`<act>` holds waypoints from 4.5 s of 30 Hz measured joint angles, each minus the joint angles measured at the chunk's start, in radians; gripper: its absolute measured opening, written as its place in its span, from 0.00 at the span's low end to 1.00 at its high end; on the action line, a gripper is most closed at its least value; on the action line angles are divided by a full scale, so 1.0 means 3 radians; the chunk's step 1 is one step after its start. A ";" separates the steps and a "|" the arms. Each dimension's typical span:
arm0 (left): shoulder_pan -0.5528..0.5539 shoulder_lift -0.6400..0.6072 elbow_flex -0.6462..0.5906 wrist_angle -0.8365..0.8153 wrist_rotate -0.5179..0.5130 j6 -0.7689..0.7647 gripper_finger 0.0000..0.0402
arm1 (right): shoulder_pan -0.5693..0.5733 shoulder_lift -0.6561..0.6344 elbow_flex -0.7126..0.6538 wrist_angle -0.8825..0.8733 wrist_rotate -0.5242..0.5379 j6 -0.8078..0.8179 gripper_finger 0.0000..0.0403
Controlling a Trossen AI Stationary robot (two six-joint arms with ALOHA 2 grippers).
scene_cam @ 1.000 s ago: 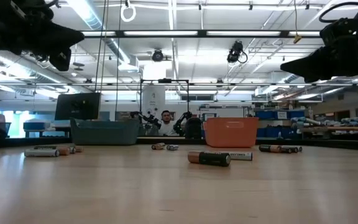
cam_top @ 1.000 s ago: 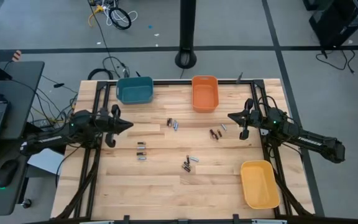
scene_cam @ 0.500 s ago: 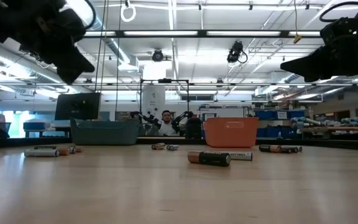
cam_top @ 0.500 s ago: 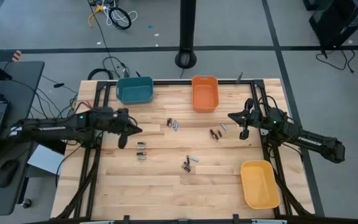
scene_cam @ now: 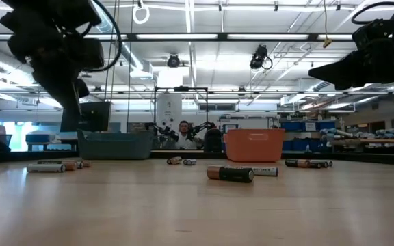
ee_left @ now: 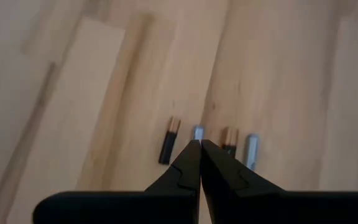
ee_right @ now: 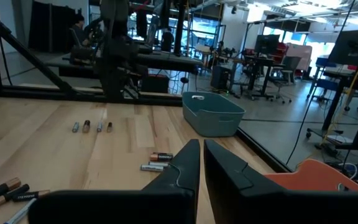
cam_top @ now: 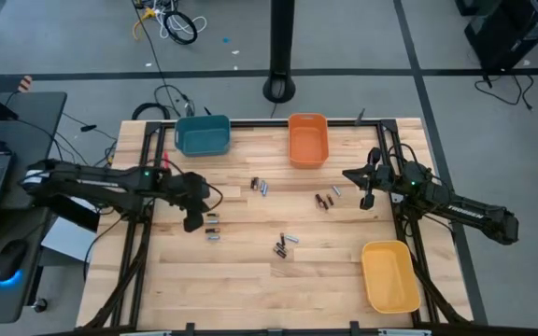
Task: Sort batteries
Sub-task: Put the small black battery into the orange bin
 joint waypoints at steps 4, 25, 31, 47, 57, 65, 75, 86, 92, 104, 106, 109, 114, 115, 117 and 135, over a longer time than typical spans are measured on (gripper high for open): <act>-0.0060 0.0351 0.0000 0.0000 0.0000 0.0100 0.09 | 0.0000 0.0000 0.0000 0.0001 0.0000 0.0001 0.08; -0.0096 0.1287 0.0309 -0.0134 -0.0195 0.0603 0.40 | 0.0001 0.0000 0.0000 0.0004 -0.0001 0.0000 0.08; -0.0093 0.1367 0.0322 -0.0174 -0.0193 0.0593 0.39 | 0.0001 0.0000 0.0000 0.0011 -0.0001 0.0000 0.08; 0.0106 0.1584 0.0326 -0.0080 -0.0056 0.0793 0.39 | 0.0001 0.0000 0.0000 0.0014 0.0000 0.0000 0.08; 0.0106 0.1589 0.0318 -0.0015 -0.0023 0.0790 0.39 | 0.0001 0.0000 0.0000 0.0014 -0.0001 -0.0001 0.08; 0.0107 0.1592 0.0316 0.0047 -0.0039 0.0791 0.30 | 0.0001 0.0000 0.0001 0.0014 0.0000 0.0001 0.08; 0.0108 0.1593 0.0313 0.0124 -0.0037 0.0791 0.22 | 0.0001 0.0000 0.0000 0.0014 -0.0001 0.0001 0.08; 0.0108 0.1595 0.0313 0.0129 -0.0035 0.0808 0.20 | 0.0001 0.0000 0.0000 0.0014 -0.0001 -0.0001 0.08; 0.0107 0.1594 0.0317 0.0130 -0.0039 0.0859 0.11 | 0.0001 0.0000 0.0001 0.0014 0.0000 0.0000 0.08; 0.0106 0.1593 0.0328 0.0112 -0.0048 0.0826 0.09 | 0.0001 0.0000 0.0000 0.0014 0.0000 -0.0001 0.08; 0.0106 0.1603 0.0371 0.0055 -0.0051 0.0800 0.09 | 0.0001 0.0000 0.0000 0.0014 0.0001 -0.0001 0.08; 0.0104 0.1610 0.0474 0.0067 -0.0039 0.0791 0.09 | 0.0001 0.0000 0.0000 0.0013 0.0000 0.0000 0.08; 0.0104 0.1605 0.0626 0.0026 -0.0041 0.0791 0.09 | 0.0000 0.0000 0.0000 0.0014 -0.0001 -0.0001 0.08; 0.0104 0.1605 0.0658 0.0023 -0.0043 0.0790 0.09 | 0.0001 0.0000 0.0000 0.0014 0.0000 -0.0001 0.08; 0.0104 0.1605 0.0712 -0.0011 -0.0049 0.0788 0.09 | 0.0000 0.0000 0.0000 0.0015 0.0000 -0.0001 0.08; 0.0622 0.1612 0.1547 -0.0120 -0.0061 0.0903 0.09 | 0.0001 0.0000 0.0000 0.0022 0.0000 0.0001 0.08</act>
